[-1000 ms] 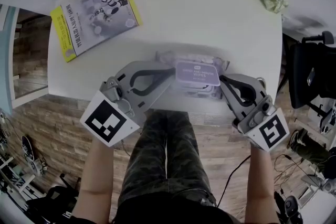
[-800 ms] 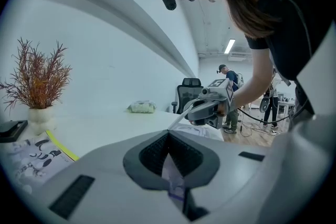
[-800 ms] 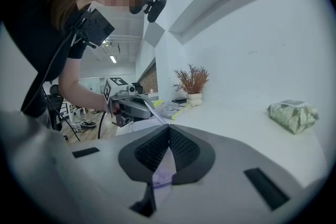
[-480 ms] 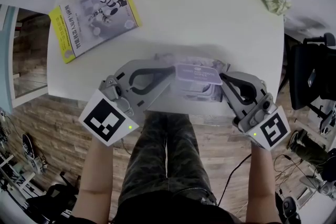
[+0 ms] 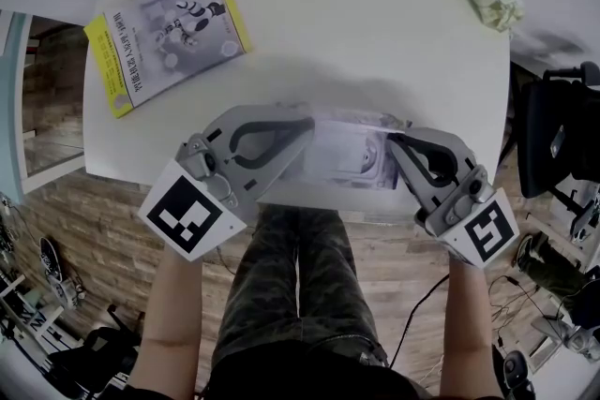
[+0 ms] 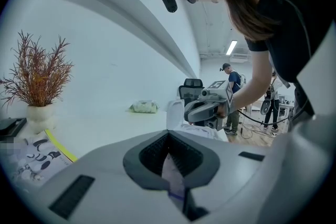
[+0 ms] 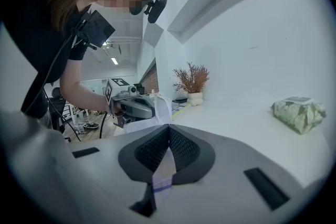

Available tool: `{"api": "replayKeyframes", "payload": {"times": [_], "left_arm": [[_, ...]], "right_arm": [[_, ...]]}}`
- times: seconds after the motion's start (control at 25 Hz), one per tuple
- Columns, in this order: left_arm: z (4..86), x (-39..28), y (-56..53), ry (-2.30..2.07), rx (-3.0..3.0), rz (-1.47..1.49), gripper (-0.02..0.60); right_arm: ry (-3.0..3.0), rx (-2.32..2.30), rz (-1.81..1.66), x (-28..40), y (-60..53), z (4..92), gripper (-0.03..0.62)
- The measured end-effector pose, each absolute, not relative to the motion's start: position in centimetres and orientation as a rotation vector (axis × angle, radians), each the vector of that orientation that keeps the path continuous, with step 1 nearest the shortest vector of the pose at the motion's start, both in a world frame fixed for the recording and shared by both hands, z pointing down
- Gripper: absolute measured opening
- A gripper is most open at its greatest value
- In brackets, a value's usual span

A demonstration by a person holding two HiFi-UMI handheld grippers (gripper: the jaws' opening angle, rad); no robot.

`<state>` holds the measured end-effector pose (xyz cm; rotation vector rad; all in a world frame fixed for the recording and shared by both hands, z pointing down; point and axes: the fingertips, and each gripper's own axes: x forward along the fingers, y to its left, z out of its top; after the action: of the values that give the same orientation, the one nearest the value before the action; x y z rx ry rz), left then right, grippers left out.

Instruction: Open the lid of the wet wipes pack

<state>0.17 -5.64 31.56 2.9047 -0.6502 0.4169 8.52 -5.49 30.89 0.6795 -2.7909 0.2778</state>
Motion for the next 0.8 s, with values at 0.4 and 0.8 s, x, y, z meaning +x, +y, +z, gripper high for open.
{"api": "replayKeyframes", "payload": {"times": [0.4, 0.8], "left_arm": [[31.7, 0.2, -6.2, -0.645, 2.89, 0.389, 0.012], [31.9, 0.2, -6.7, -0.641, 2.876, 0.376, 0.012]], "right_arm": [[-2.797, 0.671, 0.3, 8.5, -6.2, 31.2, 0.02], [-2.799, 0.656, 0.311, 8.4, -6.7, 31.6, 0.02]]}}
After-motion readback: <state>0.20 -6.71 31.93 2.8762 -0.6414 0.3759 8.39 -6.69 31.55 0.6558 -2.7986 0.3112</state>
